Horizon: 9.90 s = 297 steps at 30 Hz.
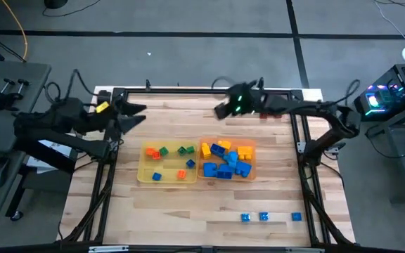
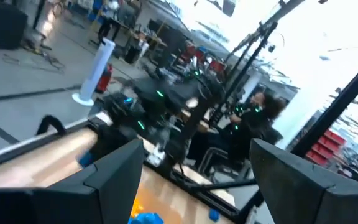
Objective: Sort blocks by size
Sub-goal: Put the small blue game piece into the yellow bin
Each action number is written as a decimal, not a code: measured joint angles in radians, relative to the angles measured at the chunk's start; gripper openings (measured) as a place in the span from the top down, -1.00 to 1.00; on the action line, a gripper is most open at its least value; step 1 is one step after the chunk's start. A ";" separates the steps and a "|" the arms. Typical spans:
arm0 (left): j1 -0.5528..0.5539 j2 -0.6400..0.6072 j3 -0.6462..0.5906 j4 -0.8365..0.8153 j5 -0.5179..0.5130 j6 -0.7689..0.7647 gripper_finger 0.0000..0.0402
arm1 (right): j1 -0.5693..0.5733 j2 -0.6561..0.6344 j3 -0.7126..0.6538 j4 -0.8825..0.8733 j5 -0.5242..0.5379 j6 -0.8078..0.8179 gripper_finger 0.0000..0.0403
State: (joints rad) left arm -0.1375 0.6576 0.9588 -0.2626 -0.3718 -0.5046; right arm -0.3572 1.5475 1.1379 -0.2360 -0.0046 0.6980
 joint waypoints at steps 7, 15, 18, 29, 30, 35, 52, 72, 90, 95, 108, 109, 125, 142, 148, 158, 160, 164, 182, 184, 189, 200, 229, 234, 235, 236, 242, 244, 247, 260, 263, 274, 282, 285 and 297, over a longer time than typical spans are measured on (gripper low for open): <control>0.000 0.000 0.000 -0.019 -0.005 0.001 -0.39 | 0.305 0.199 0.000 0.397 0.010 0.151 0.37; 0.000 0.030 0.000 -0.063 0.001 -0.042 -0.39 | 0.418 0.339 -0.001 0.660 0.064 0.181 0.22; 0.000 0.040 -0.001 -0.062 0.001 -0.042 -0.39 | 0.433 0.339 0.000 0.665 0.074 0.134 -0.12; 0.000 0.070 -0.001 -0.046 0.002 -0.078 -0.39 | 0.393 0.255 0.120 0.505 -0.146 -0.044 -0.66; 0.000 0.074 -0.001 -0.045 0.002 -0.078 -0.39 | 0.388 0.225 0.137 0.418 -0.154 -0.088 -0.65; 0.000 0.090 -0.001 -0.032 0.002 -0.069 -0.39 | 0.398 0.050 0.164 -0.013 -0.154 -0.239 -0.60; 0.000 0.101 -0.001 -0.040 0.003 -0.015 -0.39 | 1.066 0.104 0.140 -0.457 -0.022 -0.254 -0.59; 0.000 0.101 -0.001 -0.093 0.003 -0.036 -0.39 | 1.090 0.413 0.140 -0.509 0.046 -0.119 -0.59; 0.000 0.101 -0.001 -0.116 0.003 -0.041 -0.39 | 1.045 0.395 0.150 -0.591 0.114 -0.162 0.33; 0.000 0.101 -0.001 -0.115 0.002 -0.035 -0.39 | 0.977 0.275 0.149 -0.698 0.184 -0.325 0.33; 0.000 0.101 -0.001 -0.104 -0.002 -0.034 -0.39 | 0.581 0.200 0.151 -0.118 0.338 -1.001 0.33; 0.000 0.101 -0.001 -0.099 -0.004 -0.034 -0.39 | 0.558 0.223 0.151 -0.057 0.326 -1.019 0.33; 0.000 0.101 -0.001 -0.077 -0.006 -0.044 -0.39 | 0.488 0.481 0.481 -0.093 0.252 -1.012 -0.58; 0.000 0.101 -0.001 -0.156 -0.002 -0.014 -0.39 | 0.690 0.232 0.617 -1.105 0.106 -0.495 -0.67; 0.000 0.101 -0.001 -0.187 0.001 -0.014 -0.39 | 1.004 0.119 0.349 -1.037 -0.019 -0.004 -0.67; 0.000 0.101 -0.001 -0.187 0.002 0.020 -0.39 | 1.170 0.288 0.220 -0.796 0.001 0.065 -0.67; 0.000 0.101 -0.001 -0.188 0.002 0.019 -0.39 | 1.168 0.327 0.220 -0.791 -0.008 0.064 -0.67; 0.000 0.101 -0.001 -0.189 0.002 0.012 -0.39 | 1.177 0.381 0.220 -0.734 -0.061 0.066 -0.67; 0.000 0.101 -0.001 -0.189 0.003 -0.018 -0.39 | 1.223 0.404 0.220 -0.761 -0.026 0.202 -0.66; 0.000 0.101 -0.001 -0.189 0.003 -0.018 -0.39 | 1.228 0.404 0.220 -0.761 -0.025 0.218 -0.64; 0.000 0.101 -0.001 -0.185 0.003 -0.018 -0.39 | 1.220 0.404 0.217 -0.769 0.042 0.248 -0.57; 0.000 0.101 -0.001 -0.182 0.002 -0.068 -0.39 | 1.222 0.214 0.032 -0.697 0.053 0.375 -0.55; 0.000 0.159 -0.001 -0.183 0.002 -0.069 -0.39 | 1.160 0.179 -0.173 -0.400 -0.028 -0.246 -0.54; 0.000 0.161 -0.001 -0.184 0.002 -0.070 -0.39 | 1.162 0.186 -0.172 -0.410 -0.019 -0.267 -0.40; 0.000 0.160 -0.001 -0.184 0.002 -0.070 -0.39 | 1.162 0.187 -0.172 -0.410 -0.017 -0.267 -0.35; 0.000 0.160 0.000 -0.183 0.002 -0.070 -0.39 | 1.162 0.188 -0.172 -0.411 -0.011 -0.267 -0.29; 0.000 0.160 -0.001 -0.184 0.002 -0.069 -0.39 | 1.162 0.189 -0.171 -0.422 -0.002 -0.281 0.04; 0.000 0.161 0.000 -0.183 0.002 -0.069 -0.39 | 1.161 0.190 -0.166 -0.433 -0.004 -0.285 0.18; 0.000 0.160 -0.001 -0.179 0.002 -0.072 -0.39 | 1.144 0.192 -0.140 -0.507 -0.020 -0.292 0.32; 0.000 0.066 0.001 0.160 0.128 0.092 -0.39 | 0.839 0.078 0.201 -0.722 0.278 -0.711 0.32; 0.000 0.057 0.001 0.153 0.123 0.095 -0.39 | 0.715 0.103 0.238 -0.532 0.293 -0.829 0.32; 0.000 0.062 0.000 0.152 0.123 0.067 -0.39 | 0.498 0.437 0.419 0.010 0.236 -0.963 0.22; 0.000 0.062 0.000 0.150 0.122 0.062 -0.39 | 0.477 0.510 0.664 -0.260 0.223 -0.946 -0.36; 0.000 0.062 0.000 0.149 0.122 0.072 -0.39 | 0.465 0.501 0.760 -0.431 0.162 -0.909 -0.45; 0.000 0.069 0.000 0.145 0.121 0.146 -0.39 | 0.574 0.157 0.447 -1.001 -0.006 -0.464 -0.48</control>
State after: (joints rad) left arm -0.1375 0.7265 0.9588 -0.1180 -0.2504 -0.3588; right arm 0.2170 1.7047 1.5850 -1.2367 -0.0106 0.2341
